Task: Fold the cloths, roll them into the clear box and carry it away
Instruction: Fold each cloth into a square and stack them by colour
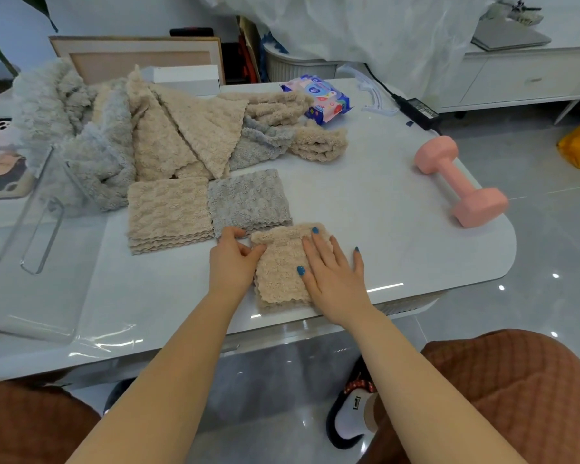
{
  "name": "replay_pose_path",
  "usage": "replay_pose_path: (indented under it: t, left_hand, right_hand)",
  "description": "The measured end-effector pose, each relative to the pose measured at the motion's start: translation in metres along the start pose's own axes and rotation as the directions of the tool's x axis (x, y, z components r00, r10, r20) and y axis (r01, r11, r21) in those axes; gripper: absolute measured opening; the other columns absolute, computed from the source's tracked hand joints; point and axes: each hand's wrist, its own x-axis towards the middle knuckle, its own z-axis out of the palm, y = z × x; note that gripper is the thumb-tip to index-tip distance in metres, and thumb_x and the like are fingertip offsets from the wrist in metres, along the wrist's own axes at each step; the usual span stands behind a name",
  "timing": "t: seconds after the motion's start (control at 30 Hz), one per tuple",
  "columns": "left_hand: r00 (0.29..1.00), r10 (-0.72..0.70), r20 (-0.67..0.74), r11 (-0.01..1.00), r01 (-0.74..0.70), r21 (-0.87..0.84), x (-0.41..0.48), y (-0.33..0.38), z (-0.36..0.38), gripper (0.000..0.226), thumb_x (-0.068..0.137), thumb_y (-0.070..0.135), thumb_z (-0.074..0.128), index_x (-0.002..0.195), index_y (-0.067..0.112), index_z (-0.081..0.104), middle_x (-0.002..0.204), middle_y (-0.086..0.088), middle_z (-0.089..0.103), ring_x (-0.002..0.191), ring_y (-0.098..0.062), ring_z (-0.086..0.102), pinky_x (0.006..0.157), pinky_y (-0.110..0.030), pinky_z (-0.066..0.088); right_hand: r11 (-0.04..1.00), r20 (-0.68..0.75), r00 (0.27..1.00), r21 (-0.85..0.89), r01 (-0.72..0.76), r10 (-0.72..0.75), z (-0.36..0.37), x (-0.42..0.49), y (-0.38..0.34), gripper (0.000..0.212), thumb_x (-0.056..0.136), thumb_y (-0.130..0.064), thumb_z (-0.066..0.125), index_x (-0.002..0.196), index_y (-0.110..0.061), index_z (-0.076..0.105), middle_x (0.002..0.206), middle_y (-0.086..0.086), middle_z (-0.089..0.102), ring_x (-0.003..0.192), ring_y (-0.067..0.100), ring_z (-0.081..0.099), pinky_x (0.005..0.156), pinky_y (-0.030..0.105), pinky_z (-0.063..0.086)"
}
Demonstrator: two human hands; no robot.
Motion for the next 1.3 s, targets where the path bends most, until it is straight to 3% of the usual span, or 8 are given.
replay_pose_path:
  t: [0.23, 0.33, 0.47, 0.6, 0.73, 0.87, 1.07, 1.3]
  left_hand:
    - [0.991, -0.101, 0.088, 0.995, 0.1, 0.009, -0.007, 0.012, -0.004, 0.035, 0.083, 0.039, 0.068, 0.079, 0.006, 0.057, 0.071, -0.007, 0.054, 0.067, -0.019, 0.05, 0.062, -0.029, 0.039]
    - [0.975, -0.13, 0.18, 0.991, 0.123, 0.049, -0.011, 0.017, -0.005, 0.032, 0.084, 0.036, 0.068, 0.082, 0.008, 0.053, 0.072, -0.005, 0.052, 0.066, -0.018, 0.047, 0.057, -0.028, 0.035]
    - [0.967, -0.165, 0.195, 0.968, 0.196, -0.156, -0.022, 0.025, 0.0, 0.027, 0.092, 0.035, 0.058, 0.103, 0.014, 0.048, 0.087, 0.001, 0.057, 0.083, -0.019, 0.058, 0.076, -0.037, 0.05]
    - [0.979, -0.163, 0.123, 0.896, 0.199, -0.397, -0.029, 0.032, 0.003, 0.027, 0.094, 0.031, 0.054, 0.111, 0.021, 0.036, 0.105, -0.006, 0.06, 0.092, -0.022, 0.063, 0.086, -0.044, 0.054]
    - [0.992, -0.125, -0.017, 0.858, 0.099, -0.504, -0.02, 0.032, -0.009, 0.036, 0.096, 0.027, 0.053, 0.12, 0.029, 0.027, 0.137, -0.012, 0.043, 0.111, -0.02, 0.056, 0.096, -0.043, 0.049]
    - [0.973, -0.152, -0.173, 0.828, 0.03, -0.561, 0.011, 0.026, -0.052, 0.049, 0.096, 0.023, 0.054, 0.133, 0.024, 0.022, 0.147, -0.019, 0.03, 0.123, -0.02, 0.045, 0.093, -0.028, 0.043]
    - [0.925, -0.025, -0.379, 0.921, -0.126, -0.369, 0.084, 0.009, -0.133, 0.042, 0.095, 0.019, 0.053, 0.126, 0.021, 0.026, 0.12, -0.016, 0.056, 0.107, -0.022, 0.06, 0.092, -0.034, 0.049]
    - [0.923, -0.15, -0.354, 0.97, 0.207, 0.128, 0.108, -0.055, -0.107, 0.043, 0.098, 0.023, 0.047, 0.135, 0.01, 0.031, 0.124, -0.021, 0.056, 0.106, -0.039, 0.057, 0.075, -0.038, 0.038]
  right_hand:
    - [0.914, -0.137, 0.982, 0.4, -0.069, 0.134, -0.011, -0.004, -0.003, 0.052, 0.096, -0.045, 0.032, 0.146, -0.028, 0.03, 0.158, -0.005, 0.014, 0.142, 0.015, 0.016, 0.109, 0.039, 0.009]
    - [0.786, -0.225, 0.861, 0.556, -0.271, 0.456, -0.017, -0.01, -0.005, 0.042, 0.094, -0.043, 0.044, 0.125, -0.016, 0.052, 0.128, 0.005, 0.045, 0.119, 0.024, 0.043, 0.095, 0.035, 0.029]
    - [0.784, -0.012, 0.914, 0.52, -0.34, 0.405, -0.027, -0.007, -0.006, 0.034, 0.088, -0.046, 0.055, 0.073, -0.017, 0.046, 0.089, 0.001, 0.045, 0.086, 0.021, 0.045, 0.073, 0.031, 0.04]
    - [0.373, 0.046, 0.926, 0.907, -0.196, 0.374, -0.042, -0.005, -0.014, 0.025, 0.087, -0.031, 0.063, 0.089, -0.018, 0.041, 0.082, 0.004, 0.048, 0.069, 0.017, 0.045, 0.061, 0.03, 0.039]
    - [0.163, 0.069, 0.979, 0.981, -0.101, 0.191, -0.059, 0.0, -0.028, 0.048, 0.086, -0.01, 0.067, 0.117, -0.023, 0.033, 0.11, 0.01, 0.059, 0.086, 0.017, 0.061, 0.073, 0.031, 0.053]
    - [0.2, 0.008, 1.0, 0.98, -0.008, 0.004, -0.075, 0.026, -0.061, 0.057, 0.085, 0.005, 0.06, 0.125, -0.022, 0.028, 0.11, 0.005, 0.055, 0.09, 0.009, 0.06, 0.073, 0.019, 0.052]
    - [0.484, -0.168, 0.965, 0.84, 0.246, -0.2, -0.077, 0.092, -0.142, 0.052, 0.09, 0.008, 0.043, 0.128, -0.026, 0.048, 0.128, 0.005, 0.04, 0.08, 0.001, 0.046, 0.062, 0.006, 0.039]
    - [0.692, 0.08, 0.985, 0.721, 0.048, -0.152, -0.024, 0.128, -0.167, 0.051, 0.091, 0.003, 0.045, 0.14, -0.01, 0.044, 0.136, 0.013, 0.031, 0.126, 0.027, 0.039, 0.099, 0.013, 0.024]
